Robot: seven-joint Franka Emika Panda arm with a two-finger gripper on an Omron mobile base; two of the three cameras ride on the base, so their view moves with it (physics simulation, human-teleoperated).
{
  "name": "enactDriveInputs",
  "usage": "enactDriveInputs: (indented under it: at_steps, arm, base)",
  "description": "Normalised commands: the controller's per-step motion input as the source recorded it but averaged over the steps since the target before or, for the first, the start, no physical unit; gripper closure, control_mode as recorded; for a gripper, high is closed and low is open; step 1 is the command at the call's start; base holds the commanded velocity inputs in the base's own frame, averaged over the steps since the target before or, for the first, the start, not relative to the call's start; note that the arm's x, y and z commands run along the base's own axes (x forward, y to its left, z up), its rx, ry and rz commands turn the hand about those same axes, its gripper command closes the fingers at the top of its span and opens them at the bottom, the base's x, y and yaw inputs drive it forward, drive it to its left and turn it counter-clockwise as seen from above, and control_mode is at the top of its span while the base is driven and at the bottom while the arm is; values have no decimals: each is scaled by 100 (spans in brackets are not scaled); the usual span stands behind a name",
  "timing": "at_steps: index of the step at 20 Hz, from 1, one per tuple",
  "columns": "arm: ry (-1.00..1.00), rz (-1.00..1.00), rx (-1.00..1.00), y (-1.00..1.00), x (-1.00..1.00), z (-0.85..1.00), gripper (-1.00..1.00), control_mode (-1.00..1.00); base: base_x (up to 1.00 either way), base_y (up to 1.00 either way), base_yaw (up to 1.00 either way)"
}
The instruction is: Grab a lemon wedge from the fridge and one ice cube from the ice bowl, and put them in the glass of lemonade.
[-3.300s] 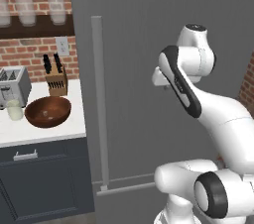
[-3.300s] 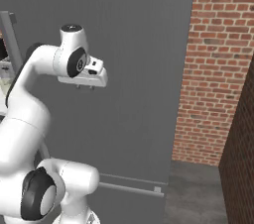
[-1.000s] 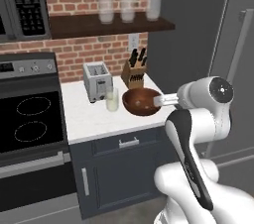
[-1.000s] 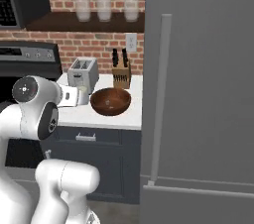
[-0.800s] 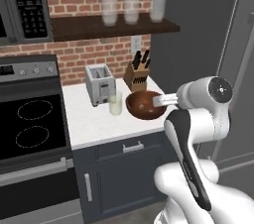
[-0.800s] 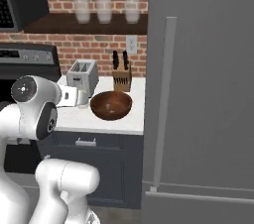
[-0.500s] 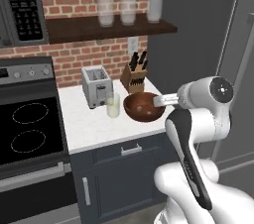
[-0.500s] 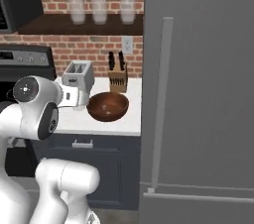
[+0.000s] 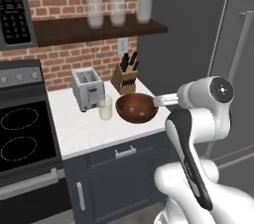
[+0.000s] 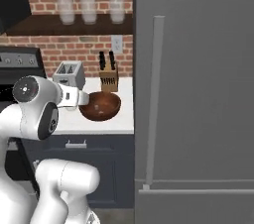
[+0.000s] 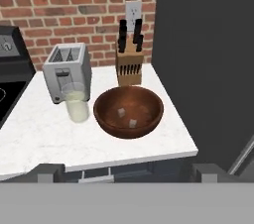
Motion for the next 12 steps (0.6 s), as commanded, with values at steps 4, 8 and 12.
enactDriveInputs:
  at_steps: [4, 8, 12]
  arm:
    - [0, 0, 0, 0, 0, 0, -100, 100]
    - [0, 0, 0, 0, 0, 0, -100, 100]
    - [0, 0, 0, 0, 0, 0, -100, 100]
  base:
    - [39, 0, -14]
    - [60, 1, -11]
    - [56, 5, -11]
